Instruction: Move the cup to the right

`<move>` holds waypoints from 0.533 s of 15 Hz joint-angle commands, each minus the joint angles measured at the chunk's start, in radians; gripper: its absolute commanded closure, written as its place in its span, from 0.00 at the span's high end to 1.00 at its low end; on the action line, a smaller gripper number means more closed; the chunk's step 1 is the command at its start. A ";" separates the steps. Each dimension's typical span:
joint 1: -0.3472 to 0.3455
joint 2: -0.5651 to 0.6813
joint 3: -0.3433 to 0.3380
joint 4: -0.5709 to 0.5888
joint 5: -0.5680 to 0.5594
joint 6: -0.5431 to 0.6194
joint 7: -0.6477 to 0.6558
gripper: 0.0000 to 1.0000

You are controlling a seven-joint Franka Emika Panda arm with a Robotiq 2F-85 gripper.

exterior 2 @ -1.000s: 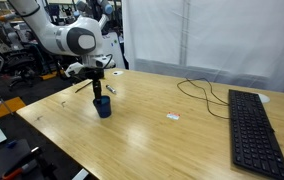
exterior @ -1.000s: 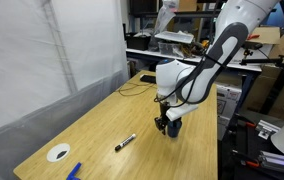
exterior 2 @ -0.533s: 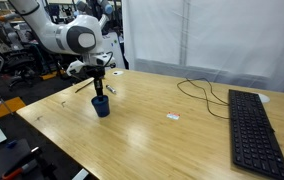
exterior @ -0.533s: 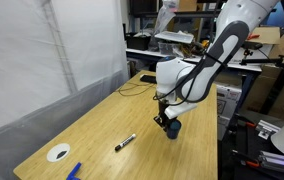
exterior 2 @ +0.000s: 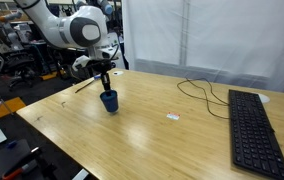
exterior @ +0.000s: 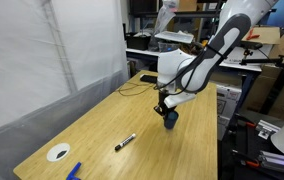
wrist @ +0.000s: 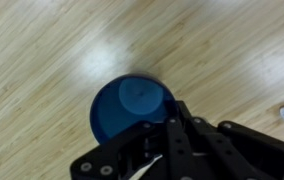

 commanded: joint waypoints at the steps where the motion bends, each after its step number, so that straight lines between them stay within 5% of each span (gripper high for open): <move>1: -0.023 -0.090 -0.050 -0.034 -0.059 -0.011 0.031 0.01; 8: -0.150 -0.126 -0.078 0.048 -0.060 -0.097 -0.034 0.01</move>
